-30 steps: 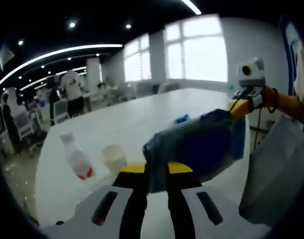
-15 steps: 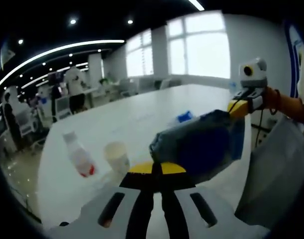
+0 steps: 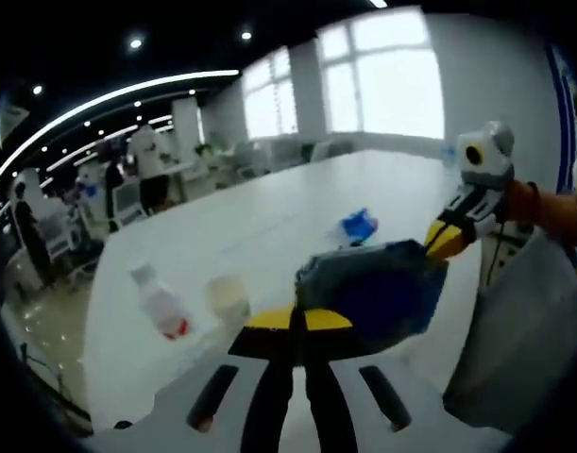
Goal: Arrange the tabletop items into an orderly group along one side of the table until the central work area is clear of visible clutter.
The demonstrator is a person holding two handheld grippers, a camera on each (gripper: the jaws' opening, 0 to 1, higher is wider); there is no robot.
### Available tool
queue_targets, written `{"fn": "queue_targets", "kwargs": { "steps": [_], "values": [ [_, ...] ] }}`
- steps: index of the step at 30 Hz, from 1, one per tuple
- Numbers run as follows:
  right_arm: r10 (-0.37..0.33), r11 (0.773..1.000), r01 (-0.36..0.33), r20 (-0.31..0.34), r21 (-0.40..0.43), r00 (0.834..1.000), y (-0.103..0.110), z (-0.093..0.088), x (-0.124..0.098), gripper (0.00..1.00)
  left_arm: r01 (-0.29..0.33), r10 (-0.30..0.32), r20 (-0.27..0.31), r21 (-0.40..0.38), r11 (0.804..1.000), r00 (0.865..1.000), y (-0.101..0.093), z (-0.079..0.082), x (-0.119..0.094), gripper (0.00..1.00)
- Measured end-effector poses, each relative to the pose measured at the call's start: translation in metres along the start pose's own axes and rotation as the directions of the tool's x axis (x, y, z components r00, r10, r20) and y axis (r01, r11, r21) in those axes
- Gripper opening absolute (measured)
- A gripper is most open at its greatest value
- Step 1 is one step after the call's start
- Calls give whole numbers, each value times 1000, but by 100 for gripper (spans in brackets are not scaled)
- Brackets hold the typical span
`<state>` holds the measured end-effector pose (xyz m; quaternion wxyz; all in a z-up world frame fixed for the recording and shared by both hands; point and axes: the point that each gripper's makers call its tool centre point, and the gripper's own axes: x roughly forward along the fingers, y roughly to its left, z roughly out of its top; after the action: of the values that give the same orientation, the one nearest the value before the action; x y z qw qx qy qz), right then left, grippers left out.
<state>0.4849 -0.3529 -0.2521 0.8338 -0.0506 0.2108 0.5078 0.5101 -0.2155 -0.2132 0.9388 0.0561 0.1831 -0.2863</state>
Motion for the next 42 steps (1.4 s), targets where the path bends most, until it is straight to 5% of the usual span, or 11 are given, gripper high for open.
{"fn": "queue_targets", "kwargs": {
  "steps": [6, 20, 26, 30, 42],
  "values": [
    [-17, 994, 12, 47, 106, 999, -6, 3, -1, 9, -19, 19, 0, 13, 1000, 1000, 3, 0, -1, 0],
    [-95, 967, 95, -11, 234, 995, -13, -18, -2, 50, -61, 64, 45, -61, 996, 997, 16, 11, -7, 0],
    [-110, 896, 138, -89, 421, 990, -1, -52, 5, 51, -62, 71, 73, -121, 991, 995, 13, 19, -12, 0],
    [-110, 923, 156, -146, 351, 983, 0, -61, 12, 49, -36, 51, 95, -153, 988, 994, 7, 25, -16, 0],
    [-96, 912, 148, -151, 382, 984, 9, -67, 20, 29, -10, 34, 121, -191, 981, 992, 0, 34, -24, 0]
  ]
}}
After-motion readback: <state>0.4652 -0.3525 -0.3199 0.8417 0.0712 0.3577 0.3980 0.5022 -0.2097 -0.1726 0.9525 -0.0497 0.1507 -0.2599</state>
